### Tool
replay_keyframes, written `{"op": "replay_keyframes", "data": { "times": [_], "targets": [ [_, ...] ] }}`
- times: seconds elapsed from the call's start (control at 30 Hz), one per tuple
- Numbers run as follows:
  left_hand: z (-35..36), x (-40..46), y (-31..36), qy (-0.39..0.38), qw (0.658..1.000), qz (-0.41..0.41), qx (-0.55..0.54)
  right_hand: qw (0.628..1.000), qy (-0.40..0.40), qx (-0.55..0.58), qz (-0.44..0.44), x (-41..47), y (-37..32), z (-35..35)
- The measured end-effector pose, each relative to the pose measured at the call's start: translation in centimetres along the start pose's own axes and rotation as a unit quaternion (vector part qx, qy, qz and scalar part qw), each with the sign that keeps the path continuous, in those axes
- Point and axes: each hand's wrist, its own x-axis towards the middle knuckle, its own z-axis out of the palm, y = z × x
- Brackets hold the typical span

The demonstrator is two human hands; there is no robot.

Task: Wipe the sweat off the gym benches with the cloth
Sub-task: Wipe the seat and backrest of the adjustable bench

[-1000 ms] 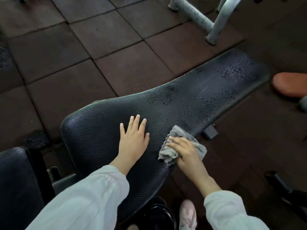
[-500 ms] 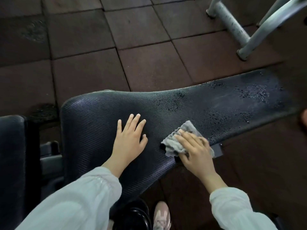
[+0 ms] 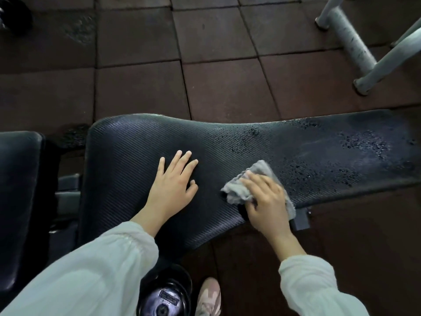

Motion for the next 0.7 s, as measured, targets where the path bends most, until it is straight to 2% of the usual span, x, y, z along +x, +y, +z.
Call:
{"op": "replay_keyframes", "data": {
  "times": [0.1,0.2,0.37,0.47,0.63,0.7],
  "targets": [
    [0.0,-0.1,-0.2,-0.001,1.000,0.003,-0.006,0.995,0.029,-0.006,0.100,2.3,-0.1,0.7],
    [0.1,-0.1,-0.1,0.003,1.000,-0.004,-0.012,0.994,0.005,0.009,0.113,4.1,-1.5,1.4],
    [0.2,0.0,0.1,0.009,1.000,-0.013,-0.017,0.997,-0.051,0.051,-0.013,3.0,-2.4,1.4],
    [0.3,0.0,0.2,0.011,1.000,-0.015,-0.010,0.995,-0.053,0.054,-0.067,1.1,-0.5,0.5],
    [0.0,0.3,0.4,0.030,0.999,-0.014,0.005,0.997,0.026,0.017,0.076,3.2,0.6,0.5],
    [0.1,0.4,0.7,0.036,0.999,-0.022,0.006,0.995,0.024,0.011,0.099,5.3,-0.6,1.1]
  ]
}}
